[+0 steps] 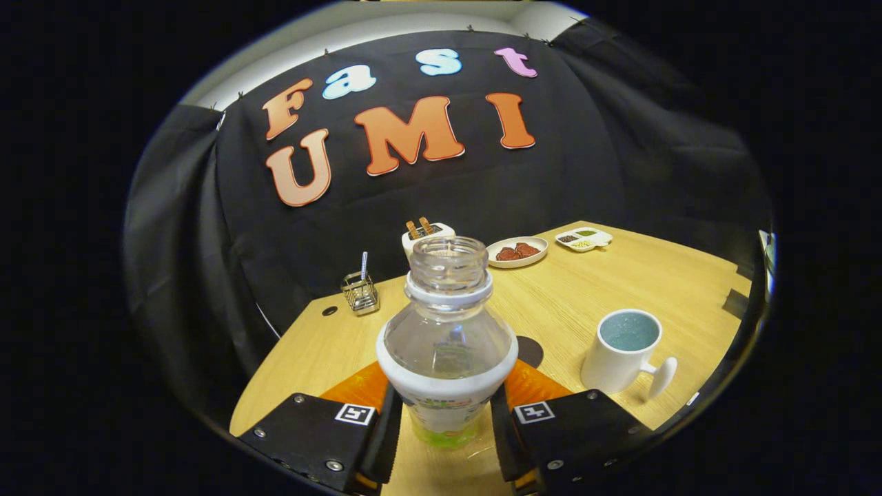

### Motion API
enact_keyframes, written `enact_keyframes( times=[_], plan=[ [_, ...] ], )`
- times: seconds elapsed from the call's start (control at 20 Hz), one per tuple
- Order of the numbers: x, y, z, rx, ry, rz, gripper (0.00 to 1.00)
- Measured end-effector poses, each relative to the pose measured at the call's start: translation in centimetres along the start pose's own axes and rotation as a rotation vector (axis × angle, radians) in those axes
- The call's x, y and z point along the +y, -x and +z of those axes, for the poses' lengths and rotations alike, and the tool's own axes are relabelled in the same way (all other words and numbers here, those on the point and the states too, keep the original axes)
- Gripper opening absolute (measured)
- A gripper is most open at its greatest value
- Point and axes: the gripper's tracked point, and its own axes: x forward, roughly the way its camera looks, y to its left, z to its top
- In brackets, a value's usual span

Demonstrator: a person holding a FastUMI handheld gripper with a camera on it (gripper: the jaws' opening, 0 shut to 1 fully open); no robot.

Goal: Take the bottle from table, then pour the juice into the cup, finally place the bottle on the coaster

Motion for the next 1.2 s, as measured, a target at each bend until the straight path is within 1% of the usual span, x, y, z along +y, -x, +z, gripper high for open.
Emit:
enact_keyframes(
  times=[0.1, 0.35, 0.7, 1.0, 1.2],
  plan=[
    [0.6, 0.2, 0.4, -0.004, -0.054, 0.022, 0.59],
    [1.6, 0.4, 1.8, -0.019, -0.239, 0.078, 0.59],
    [1.4, -0.7, 3.3, -0.035, -0.497, 0.099, 0.59],
    [1.0, -1.6, 3.6, -0.027, -0.664, 0.103, 0.59],
    [0.9, -1.8, 4.4, -0.032, -0.785, 0.126, 0.59]
  ],
)
